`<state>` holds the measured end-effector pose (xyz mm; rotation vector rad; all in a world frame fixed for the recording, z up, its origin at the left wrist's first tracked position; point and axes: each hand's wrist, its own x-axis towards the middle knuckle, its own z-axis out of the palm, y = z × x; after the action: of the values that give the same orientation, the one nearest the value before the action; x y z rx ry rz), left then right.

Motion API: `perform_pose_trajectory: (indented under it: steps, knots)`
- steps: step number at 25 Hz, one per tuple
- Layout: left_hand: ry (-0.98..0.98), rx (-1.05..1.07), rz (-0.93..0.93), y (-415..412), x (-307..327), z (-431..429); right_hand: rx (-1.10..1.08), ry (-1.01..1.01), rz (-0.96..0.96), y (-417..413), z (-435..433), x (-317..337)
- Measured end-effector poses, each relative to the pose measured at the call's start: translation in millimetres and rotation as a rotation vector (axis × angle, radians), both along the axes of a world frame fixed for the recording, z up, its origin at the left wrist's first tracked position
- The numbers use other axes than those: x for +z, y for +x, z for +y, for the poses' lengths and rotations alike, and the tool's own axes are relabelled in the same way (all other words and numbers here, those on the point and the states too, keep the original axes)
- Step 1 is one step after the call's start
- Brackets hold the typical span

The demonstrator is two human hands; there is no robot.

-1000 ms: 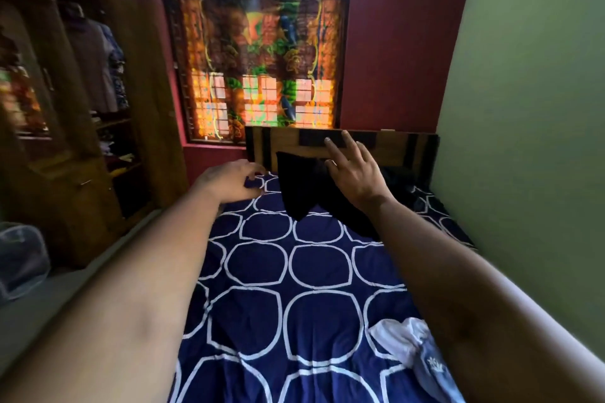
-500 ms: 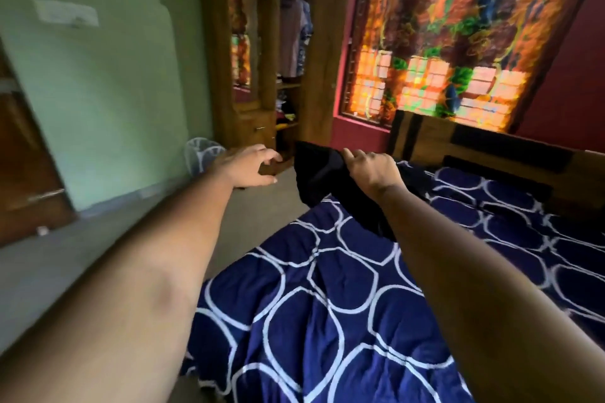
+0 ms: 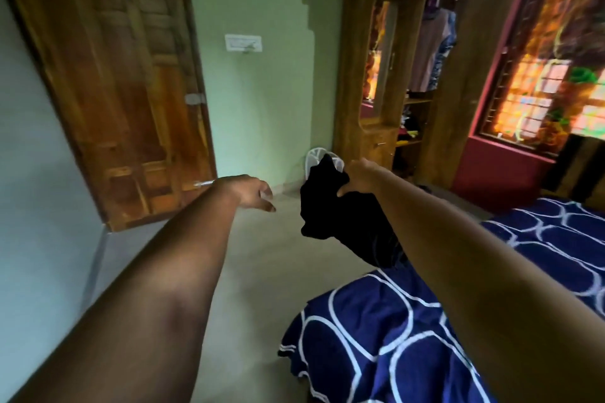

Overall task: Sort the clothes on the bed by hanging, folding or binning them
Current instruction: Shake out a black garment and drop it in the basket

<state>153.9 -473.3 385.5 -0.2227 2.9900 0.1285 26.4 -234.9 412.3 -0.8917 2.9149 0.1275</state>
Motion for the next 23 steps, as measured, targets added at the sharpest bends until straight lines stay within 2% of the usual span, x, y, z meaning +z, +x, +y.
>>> perform_pose_trajectory:
  steps: [8,13,19,23]
  knots:
    - [0.069,0.117,0.070,48.0,-30.3,-209.6,0.204,-0.039,0.011,-3.5,-221.1,-6.9]
    - [0.060,0.162,0.068,62.1,-28.8,-270.7,0.275,-0.059,-0.025,-15.8,-309.1,-23.9]
    - [0.059,0.205,0.071,14.4,-45.5,-341.0,0.323,-0.048,-0.028,-63.9,-386.0,-38.3]
    - [0.103,0.223,0.051,-70.7,-41.4,-380.1,0.319,-0.065,-0.022,-140.7,-424.2,-41.5]
